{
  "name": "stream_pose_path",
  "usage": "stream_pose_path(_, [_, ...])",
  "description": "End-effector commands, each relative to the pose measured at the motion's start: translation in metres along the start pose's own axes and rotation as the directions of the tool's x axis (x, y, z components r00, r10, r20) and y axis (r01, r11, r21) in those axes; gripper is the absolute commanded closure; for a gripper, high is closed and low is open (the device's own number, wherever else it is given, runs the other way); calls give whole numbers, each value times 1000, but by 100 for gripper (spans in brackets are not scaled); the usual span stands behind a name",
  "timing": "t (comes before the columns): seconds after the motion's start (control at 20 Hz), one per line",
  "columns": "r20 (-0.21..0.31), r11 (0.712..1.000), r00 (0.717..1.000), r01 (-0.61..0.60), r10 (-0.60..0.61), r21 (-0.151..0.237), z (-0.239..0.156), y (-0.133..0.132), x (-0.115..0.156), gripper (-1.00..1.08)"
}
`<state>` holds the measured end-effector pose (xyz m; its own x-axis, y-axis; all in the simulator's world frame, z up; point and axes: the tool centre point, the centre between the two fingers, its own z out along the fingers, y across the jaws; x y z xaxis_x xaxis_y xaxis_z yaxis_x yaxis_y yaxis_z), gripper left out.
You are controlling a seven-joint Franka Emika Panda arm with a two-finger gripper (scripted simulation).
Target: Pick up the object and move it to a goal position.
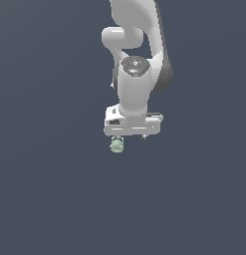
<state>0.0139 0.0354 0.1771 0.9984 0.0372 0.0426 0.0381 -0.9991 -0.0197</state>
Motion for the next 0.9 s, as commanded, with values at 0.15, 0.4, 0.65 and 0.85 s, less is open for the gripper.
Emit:
stream_pose_path(0.15, [-1,1000,1000,-10,10,4,-2,2,1,-92])
stream_pose_path(0.4, [-3,998,999,-52,52,20,-11,8,5,-92])
stream_pose_path(0.65, [-2,998,999,-54,54,20,-10,9,5,-92])
stream_pose_path(0.85, [1,998,998,-63,63,16,-2,14,0,-92])
